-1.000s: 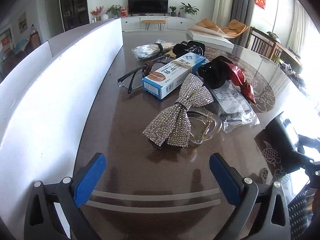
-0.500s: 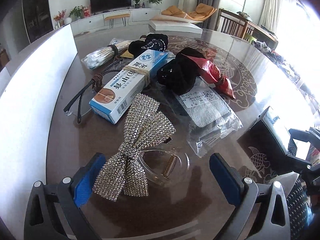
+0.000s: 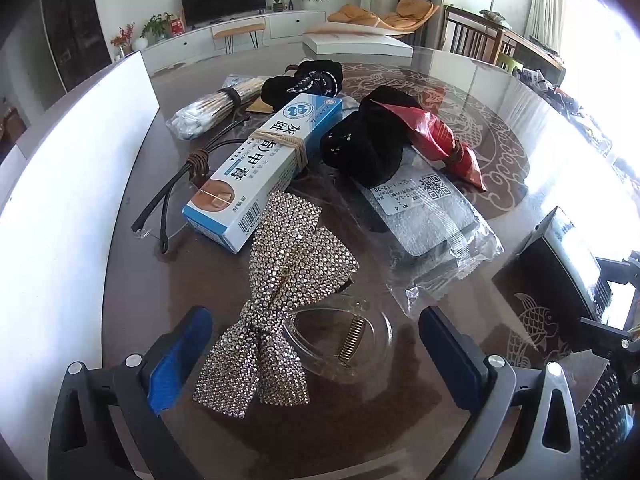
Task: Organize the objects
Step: 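Lift the black box with the right gripper while the left gripper approaches the rhinestone bow clip, then grasp the rhinestone bow clip with the left gripper, then carry the bow clip and black box into the cardboard bin and release both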
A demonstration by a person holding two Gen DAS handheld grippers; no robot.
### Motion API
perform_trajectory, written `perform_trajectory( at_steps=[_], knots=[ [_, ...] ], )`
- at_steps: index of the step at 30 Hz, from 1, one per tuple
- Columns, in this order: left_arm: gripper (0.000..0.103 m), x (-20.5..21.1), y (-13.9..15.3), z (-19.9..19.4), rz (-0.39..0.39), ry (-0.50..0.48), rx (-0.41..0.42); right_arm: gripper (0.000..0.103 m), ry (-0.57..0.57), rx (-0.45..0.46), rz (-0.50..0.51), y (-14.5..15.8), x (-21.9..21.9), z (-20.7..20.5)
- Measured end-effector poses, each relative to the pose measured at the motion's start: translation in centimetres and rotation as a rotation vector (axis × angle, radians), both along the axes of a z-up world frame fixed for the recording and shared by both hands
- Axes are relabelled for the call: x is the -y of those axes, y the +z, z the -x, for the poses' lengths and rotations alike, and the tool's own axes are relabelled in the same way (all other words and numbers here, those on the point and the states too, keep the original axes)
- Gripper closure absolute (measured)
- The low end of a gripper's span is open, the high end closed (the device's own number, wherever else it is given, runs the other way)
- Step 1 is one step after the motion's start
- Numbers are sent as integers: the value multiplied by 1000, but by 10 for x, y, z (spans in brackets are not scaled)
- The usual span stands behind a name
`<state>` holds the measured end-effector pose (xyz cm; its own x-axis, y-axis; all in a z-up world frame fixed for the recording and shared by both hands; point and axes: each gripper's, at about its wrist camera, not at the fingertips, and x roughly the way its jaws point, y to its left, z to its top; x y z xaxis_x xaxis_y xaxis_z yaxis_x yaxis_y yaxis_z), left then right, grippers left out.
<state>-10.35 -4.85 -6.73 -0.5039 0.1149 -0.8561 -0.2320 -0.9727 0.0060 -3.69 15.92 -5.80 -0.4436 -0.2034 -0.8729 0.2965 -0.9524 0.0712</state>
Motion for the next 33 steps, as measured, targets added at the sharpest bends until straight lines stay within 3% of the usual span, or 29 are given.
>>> perform_trajectory(
  at_steps=[3, 4, 5, 7, 9, 10, 17, 22, 28, 33],
  knots=[
    [0, 7, 3, 2, -19, 15, 4, 21, 17, 35, -43, -6, 6, 8],
    [10, 11, 7, 0, -34, 24, -18, 21, 24, 42, -57, -7, 8, 11],
    [37, 14, 11, -3, -47, 33, -36, 21, 33, 48, -65, -9, 10, 13],
    [43, 20, 16, -8, -66, 52, -43, 22, 42, 49, -51, -11, 12, 18],
    [51, 23, 22, -17, -59, 61, -75, 43, 20, 36, -18, -9, 7, 22],
    [53, 24, 25, -23, -54, 66, -87, 44, 15, 46, 15, -9, 4, 23],
    [54, 38, 48, -54, -151, 126, -141, 45, -13, 8, 133, 15, -3, 14],
    [54, 69, 97, -77, -253, 188, -219, 44, 38, -67, 184, 59, 24, 19],
    [54, 160, 153, -93, -259, 350, -308, 44, 247, -122, 287, 119, 135, 32],
    [54, 248, 143, -87, -159, 550, -251, 44, 452, -113, 376, 143, 259, 35]
  ],
)
